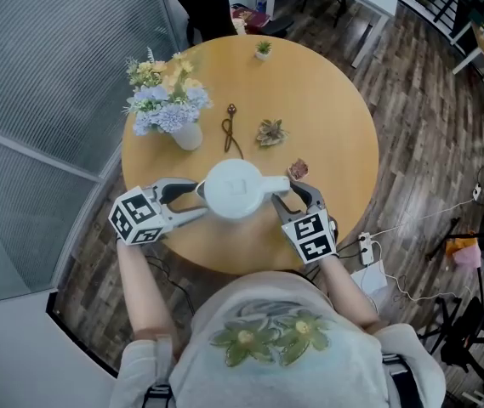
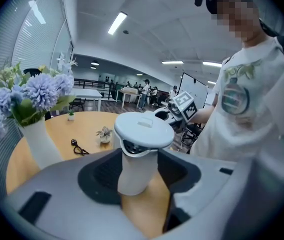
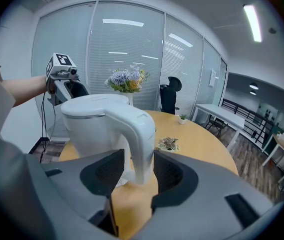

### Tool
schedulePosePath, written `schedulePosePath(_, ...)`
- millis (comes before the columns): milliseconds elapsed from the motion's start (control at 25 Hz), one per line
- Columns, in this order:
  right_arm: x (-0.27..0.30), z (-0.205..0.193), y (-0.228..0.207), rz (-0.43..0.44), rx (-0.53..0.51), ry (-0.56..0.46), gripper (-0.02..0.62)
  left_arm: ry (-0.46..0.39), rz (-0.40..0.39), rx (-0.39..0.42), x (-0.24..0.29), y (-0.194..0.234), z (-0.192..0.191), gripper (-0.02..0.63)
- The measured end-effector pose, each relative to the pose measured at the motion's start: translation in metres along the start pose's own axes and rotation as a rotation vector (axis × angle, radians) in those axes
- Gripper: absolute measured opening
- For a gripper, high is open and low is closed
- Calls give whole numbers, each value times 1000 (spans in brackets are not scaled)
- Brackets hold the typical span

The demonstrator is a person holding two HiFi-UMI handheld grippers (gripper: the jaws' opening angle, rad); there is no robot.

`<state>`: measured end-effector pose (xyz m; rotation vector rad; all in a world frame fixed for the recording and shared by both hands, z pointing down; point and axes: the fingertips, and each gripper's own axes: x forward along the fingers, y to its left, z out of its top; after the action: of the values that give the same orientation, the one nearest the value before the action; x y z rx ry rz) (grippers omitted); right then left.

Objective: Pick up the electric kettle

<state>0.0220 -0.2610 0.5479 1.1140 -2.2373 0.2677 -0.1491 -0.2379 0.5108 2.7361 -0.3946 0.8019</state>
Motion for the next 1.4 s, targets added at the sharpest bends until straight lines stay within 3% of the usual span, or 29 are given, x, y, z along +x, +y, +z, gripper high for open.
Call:
schedulePosePath(640, 5, -3, -10, -14, -22, 6, 160, 22, -19, 29, 0, 4, 1, 150)
schedulePosePath(1400, 6, 2, -10, -23, 7, -9, 149, -26, 61, -10, -3, 2, 0, 144)
